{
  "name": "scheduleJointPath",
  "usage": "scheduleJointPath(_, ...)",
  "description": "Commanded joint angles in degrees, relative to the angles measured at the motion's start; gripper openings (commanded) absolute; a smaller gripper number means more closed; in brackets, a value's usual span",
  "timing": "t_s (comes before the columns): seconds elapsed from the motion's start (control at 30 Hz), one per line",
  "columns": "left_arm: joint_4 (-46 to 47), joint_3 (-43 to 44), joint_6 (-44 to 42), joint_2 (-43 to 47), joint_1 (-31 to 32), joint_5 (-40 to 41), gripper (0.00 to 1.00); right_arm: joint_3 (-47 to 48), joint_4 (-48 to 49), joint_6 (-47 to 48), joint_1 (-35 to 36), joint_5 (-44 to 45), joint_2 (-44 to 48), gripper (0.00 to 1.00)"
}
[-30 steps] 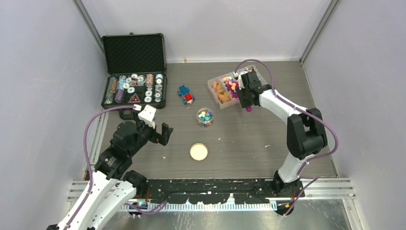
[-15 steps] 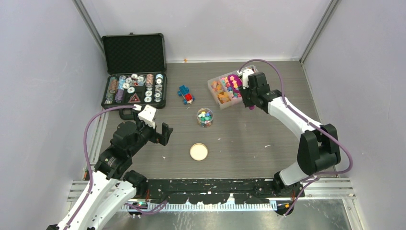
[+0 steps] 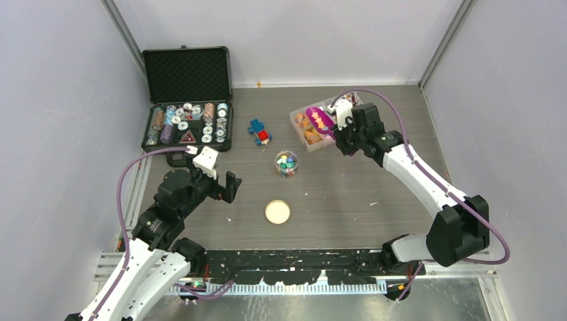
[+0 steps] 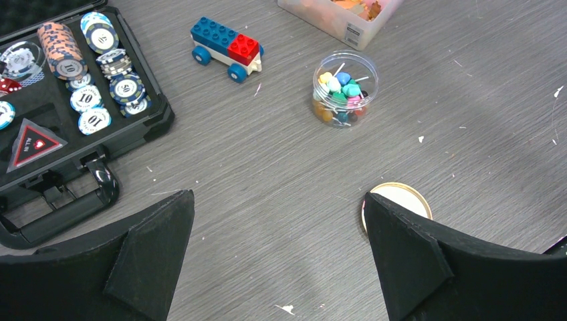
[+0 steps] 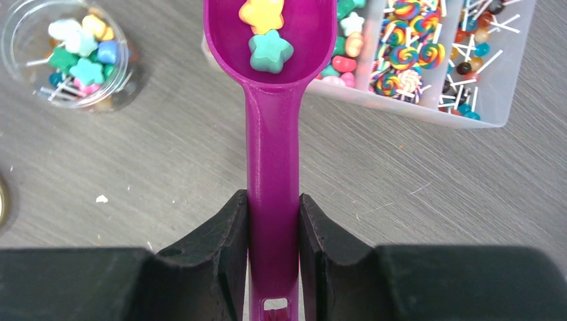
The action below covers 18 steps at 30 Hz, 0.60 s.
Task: Pack the candies
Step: Scoop the fake candies from the storage box, then place the fake candies in the packing bottle.
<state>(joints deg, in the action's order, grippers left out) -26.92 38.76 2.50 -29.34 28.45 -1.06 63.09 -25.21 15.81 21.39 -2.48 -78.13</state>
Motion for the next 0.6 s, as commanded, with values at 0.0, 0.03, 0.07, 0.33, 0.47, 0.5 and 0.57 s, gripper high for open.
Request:
scheduleJointPath(0.0,1.38,0.35,-0.35,0.16,0.21,0.62,1.00,4.33,-5.67,5.95,2.58,-1.65,3.10,0.01)
scheduleJointPath(0.03,1.39,0.35,-0.39,0.16,0.21,0.62,1.00,4.73,-6.93,6.92,3.48,-0.90,3.34,0.00)
scheduleJointPath(0.07,1.38,0.35,-0.36,0.12,0.21,0.66,1.00,5.09,-8.14,7.94,4.53,-0.47,3.53,0.00)
scheduleJointPath(0.33,1.34,0.35,-0.34,0.16,0.21,0.62,1.00,9.38,-17.41,12.31,11.89,5.81,2.13,0.00)
scheduleJointPath(0.47,1.38,0.33,-0.34,0.25,0.21,0.62,1.00,11.49,-21.35,13.01,15.65,10.21,0.62,0.01)
scheduleJointPath(0.5,1.42,0.28,-0.32,0.33,0.21,0.62,1.00,11.96,-22.13,13.08,16.43,10.99,0.28,0.00)
scheduleJointPath(0.57,1.37,0.26,-0.31,0.34,0.21,0.62,1.00,12.87,-23.56,13.23,17.77,12.28,-0.47,0.01)
